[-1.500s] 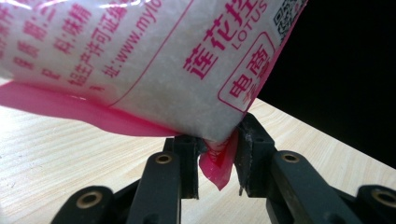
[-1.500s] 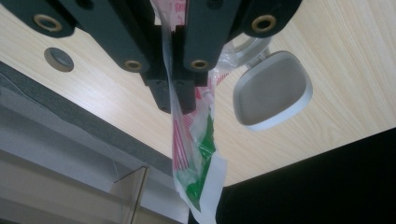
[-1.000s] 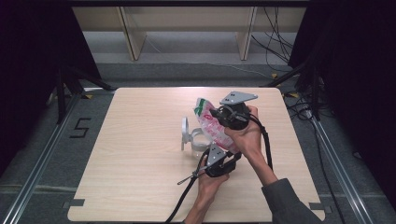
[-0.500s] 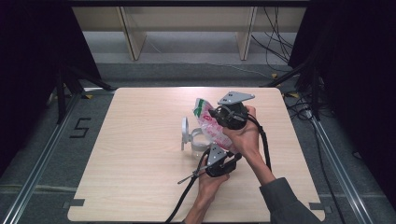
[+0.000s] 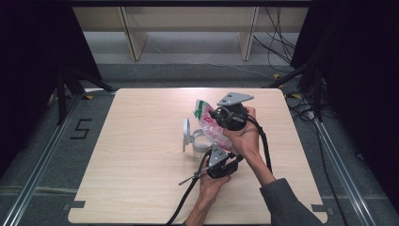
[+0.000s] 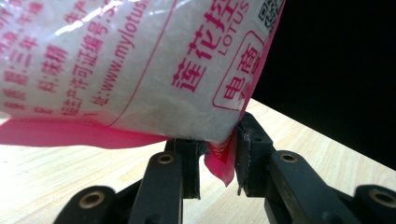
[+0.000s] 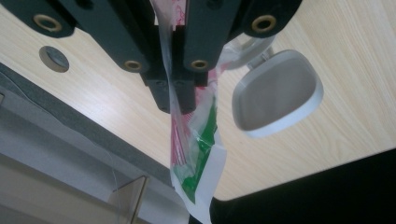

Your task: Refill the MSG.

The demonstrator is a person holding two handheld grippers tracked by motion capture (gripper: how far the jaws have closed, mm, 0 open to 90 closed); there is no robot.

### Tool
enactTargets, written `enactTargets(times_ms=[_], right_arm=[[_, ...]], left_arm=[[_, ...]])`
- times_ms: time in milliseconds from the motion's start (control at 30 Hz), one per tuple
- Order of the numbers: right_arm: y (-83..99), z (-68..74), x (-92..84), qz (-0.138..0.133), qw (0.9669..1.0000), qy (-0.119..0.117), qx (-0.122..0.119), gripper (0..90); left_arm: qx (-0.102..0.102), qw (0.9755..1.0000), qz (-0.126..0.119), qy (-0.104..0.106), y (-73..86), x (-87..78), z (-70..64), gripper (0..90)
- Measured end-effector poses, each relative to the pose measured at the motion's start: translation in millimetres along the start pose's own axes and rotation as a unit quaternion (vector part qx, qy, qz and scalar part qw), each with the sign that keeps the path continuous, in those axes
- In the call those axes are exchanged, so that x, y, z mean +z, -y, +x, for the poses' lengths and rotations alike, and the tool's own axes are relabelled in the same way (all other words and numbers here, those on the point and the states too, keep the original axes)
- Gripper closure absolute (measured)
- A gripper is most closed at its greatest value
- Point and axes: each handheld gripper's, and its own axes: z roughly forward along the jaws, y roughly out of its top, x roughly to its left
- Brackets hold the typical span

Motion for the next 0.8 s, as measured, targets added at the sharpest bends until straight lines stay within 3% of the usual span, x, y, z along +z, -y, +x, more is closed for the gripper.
enactTargets(times_ms=[67,333,367,400,500,533,567,600,633,667,700,733,800], right_arm=[[-0.2,0.3,-0.3,-0.007,1.0,0.003,0.005,90.0],[-1.4,2.7,-2.1,-0.008,0.9999,-0.003,0.01,90.0],[-1.3,3.6,-1.3,-0.005,1.0,-0.003,0.007,90.0],[-1.4,4.3,-0.6,-0.001,1.0,-0.006,-0.001,90.0],[-2.2,5.2,-1.3,-0.005,0.9999,-0.006,-0.008,90.0],[-2.3,6.5,-2.3,-0.006,0.9999,-0.007,0.007,90.0],[-2.5,6.8,-0.8,-0.006,1.0,-0.005,0.002,90.0],[-2.4,6.9,0.6,-0.008,1.0,-0.002,0.0,90.0],[-2.8,6.6,-0.2,-0.004,1.0,-0.005,0.001,90.0],[-2.7,6.6,-0.9,-0.007,1.0,-0.004,0.006,90.0],[-2.9,6.6,-0.9,-0.007,0.9999,-0.006,0.006,90.0],[-2.5,7.5,1.2,-0.01,0.9999,-0.002,-0.005,90.0],[-2.7,9.6,2.2,-0.005,0.9999,0.0,-0.01,90.0]], left_arm=[[0.017,0.9997,0.016,-0.006,-1.3,-3.1,1.3,73.1],[0.012,0.9999,0.008,-0.002,-1.0,-2.6,1.3,73.2],[-0.002,1.0,-0.005,0.0,-0.2,-0.9,-0.2,73.3],[-0.003,1.0,-0.006,0.0,-0.3,-0.8,-0.4,73.3],[0.007,1.0,-0.003,-0.001,-1.5,-2.6,0.7,73.3],[0.008,1.0,-0.002,-0.001,-1.7,-3.0,1.1,73.3],[0.013,0.9999,0.007,-0.003,-1.8,-3.9,2.4,73.4],[-0.002,1.0,-0.008,-0.003,-1.0,-2.1,0.3,73.3],[-0.002,1.0,-0.008,-0.003,-1.0,-2.1,0.3,73.3],[0.014,0.9999,0.0,-0.003,-1.5,-3.5,2.0,73.3],[0.014,0.9999,0.0,-0.003,-1.5,-3.5,2.0,73.4],[-0.006,0.9999,-0.009,0.004,-1.1,-2.2,0.0,73.4],[-0.006,0.9999,-0.01,0.002,-1.2,-2.3,-0.8,73.4]])
